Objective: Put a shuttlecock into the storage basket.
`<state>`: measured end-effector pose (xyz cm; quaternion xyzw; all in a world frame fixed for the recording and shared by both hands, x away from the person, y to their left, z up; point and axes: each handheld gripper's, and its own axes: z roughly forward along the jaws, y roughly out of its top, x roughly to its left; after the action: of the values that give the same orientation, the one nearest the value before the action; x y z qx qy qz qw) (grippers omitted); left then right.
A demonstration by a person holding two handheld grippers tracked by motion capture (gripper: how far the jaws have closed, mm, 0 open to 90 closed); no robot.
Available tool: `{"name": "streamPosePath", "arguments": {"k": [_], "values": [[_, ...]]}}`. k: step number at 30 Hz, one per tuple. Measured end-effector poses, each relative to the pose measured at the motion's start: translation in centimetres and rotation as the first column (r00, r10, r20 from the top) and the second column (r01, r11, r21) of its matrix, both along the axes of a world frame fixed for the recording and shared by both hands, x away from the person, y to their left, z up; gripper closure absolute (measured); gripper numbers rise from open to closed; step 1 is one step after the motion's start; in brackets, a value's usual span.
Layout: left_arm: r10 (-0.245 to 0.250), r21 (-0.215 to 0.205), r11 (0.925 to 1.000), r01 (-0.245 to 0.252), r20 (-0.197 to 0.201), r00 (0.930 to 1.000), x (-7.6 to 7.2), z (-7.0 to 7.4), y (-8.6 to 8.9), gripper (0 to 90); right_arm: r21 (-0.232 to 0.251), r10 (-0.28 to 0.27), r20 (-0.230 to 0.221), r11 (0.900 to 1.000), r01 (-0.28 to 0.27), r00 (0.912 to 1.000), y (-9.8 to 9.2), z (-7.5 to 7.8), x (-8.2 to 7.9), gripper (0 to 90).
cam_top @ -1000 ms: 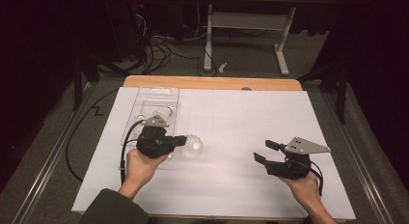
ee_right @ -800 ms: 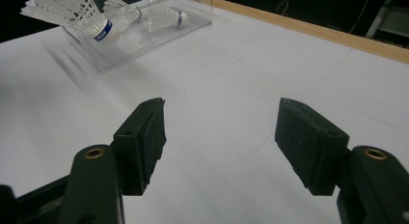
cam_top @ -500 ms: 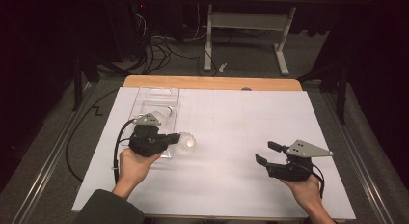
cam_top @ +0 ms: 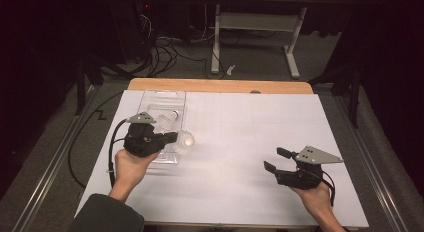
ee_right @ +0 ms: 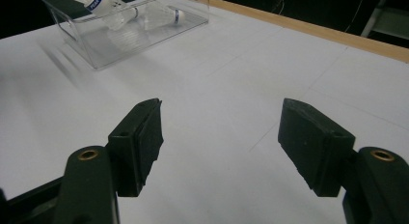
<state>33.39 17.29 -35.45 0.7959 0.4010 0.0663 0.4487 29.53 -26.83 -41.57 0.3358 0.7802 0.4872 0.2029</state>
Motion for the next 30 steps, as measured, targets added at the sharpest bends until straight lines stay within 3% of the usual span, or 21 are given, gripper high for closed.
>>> {"name": "streamPosePath", "arguments": {"k": [16, 30], "values": [[0.08, 0.012, 0.9967, -0.08, 0.001, 0.9968, 1.6, 0.2, 1.5, 89.9, 0.001, -0.002, 0.003, 1.0, 0.002, 1.0, -0.2, 0.0, 0.0, 33.1], [0.158, 0.04, 0.9866, -0.158, -0.004, 0.9874, 3.7, 0.2, 2.9, 89.8, 0.009, -0.004, 0.007, 1.0, 0.004, 1.0, -0.5, 0.1, 0.0, 33.1]]}}
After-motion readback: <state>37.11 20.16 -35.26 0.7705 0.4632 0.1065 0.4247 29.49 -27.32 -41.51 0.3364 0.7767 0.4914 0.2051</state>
